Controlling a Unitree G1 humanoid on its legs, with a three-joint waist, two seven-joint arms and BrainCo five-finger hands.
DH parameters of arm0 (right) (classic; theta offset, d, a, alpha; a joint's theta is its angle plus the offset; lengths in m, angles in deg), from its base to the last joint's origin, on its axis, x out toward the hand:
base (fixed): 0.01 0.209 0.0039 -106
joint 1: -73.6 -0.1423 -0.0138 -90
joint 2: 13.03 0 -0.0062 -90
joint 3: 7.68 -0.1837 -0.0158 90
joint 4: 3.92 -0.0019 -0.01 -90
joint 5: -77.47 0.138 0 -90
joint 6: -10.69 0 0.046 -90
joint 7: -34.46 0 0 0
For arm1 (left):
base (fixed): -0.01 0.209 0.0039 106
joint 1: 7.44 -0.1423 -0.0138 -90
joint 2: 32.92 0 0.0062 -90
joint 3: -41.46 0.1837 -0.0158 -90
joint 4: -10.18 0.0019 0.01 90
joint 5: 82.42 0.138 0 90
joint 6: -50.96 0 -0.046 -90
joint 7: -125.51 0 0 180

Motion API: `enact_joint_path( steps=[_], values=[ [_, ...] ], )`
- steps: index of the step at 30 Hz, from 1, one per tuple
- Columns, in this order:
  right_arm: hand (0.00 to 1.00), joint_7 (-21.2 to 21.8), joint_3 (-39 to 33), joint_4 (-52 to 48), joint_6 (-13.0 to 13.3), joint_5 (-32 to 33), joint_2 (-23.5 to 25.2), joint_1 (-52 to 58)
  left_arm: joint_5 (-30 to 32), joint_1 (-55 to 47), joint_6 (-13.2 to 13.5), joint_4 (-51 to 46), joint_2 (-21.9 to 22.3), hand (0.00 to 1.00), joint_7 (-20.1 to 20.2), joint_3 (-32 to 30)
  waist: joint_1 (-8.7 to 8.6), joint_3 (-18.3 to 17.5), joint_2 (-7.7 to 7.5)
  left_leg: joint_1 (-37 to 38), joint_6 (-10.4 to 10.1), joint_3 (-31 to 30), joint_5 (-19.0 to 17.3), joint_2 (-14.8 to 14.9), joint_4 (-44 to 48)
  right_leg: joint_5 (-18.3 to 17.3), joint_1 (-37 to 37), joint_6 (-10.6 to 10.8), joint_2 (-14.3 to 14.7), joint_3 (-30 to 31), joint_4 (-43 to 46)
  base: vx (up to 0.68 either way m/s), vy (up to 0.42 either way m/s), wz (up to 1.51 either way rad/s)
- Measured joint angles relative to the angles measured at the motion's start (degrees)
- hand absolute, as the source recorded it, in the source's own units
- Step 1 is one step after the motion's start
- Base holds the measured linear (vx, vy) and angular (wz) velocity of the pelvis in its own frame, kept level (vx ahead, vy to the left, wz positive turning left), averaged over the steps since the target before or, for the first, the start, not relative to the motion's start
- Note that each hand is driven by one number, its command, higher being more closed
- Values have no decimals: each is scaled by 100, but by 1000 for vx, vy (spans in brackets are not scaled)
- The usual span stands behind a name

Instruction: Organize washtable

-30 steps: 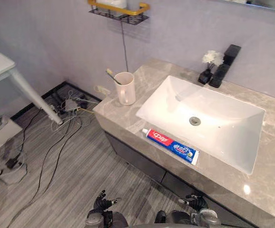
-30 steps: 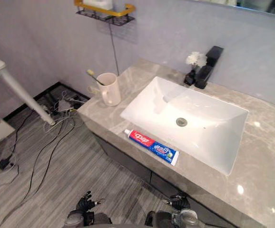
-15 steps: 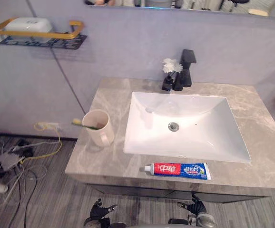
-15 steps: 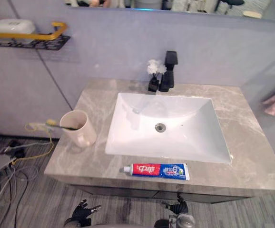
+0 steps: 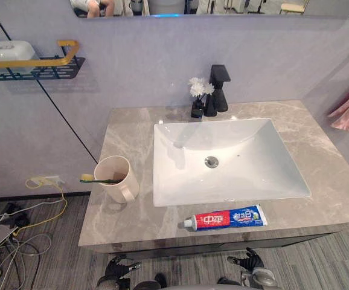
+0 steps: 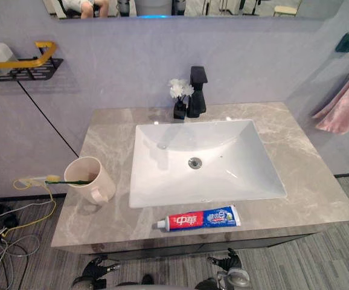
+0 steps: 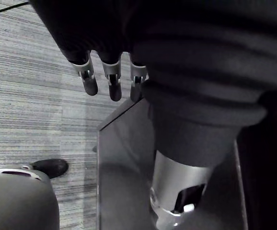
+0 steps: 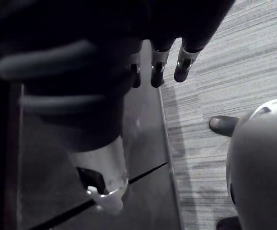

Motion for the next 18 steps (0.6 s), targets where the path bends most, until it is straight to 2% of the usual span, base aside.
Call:
enact_joint_path(
  steps=[11,12,18],
  values=[
    [0,-4,-66,54,0,-1,-6,20,24,-37,8,4,-71,0,21,1,6,1,-80,165,-1,-93,68,-82,-199,235,319,-17,50,-18,-487,8,12,2],
    [0,-6,-68,214,20,-2,-31,-59,125,-161,5,110,-93,0,13,121,22,60,38,373,2,-147,70,-59,-374,193,499,-84,124,-13,-586,0,0,0],
    [0,-6,-83,215,25,2,-34,-32,125,-161,5,110,-89,0,11,121,24,60,40,371,2,-149,70,-58,-374,193,499,-84,124,-19,-586,0,0,0]
  ],
)
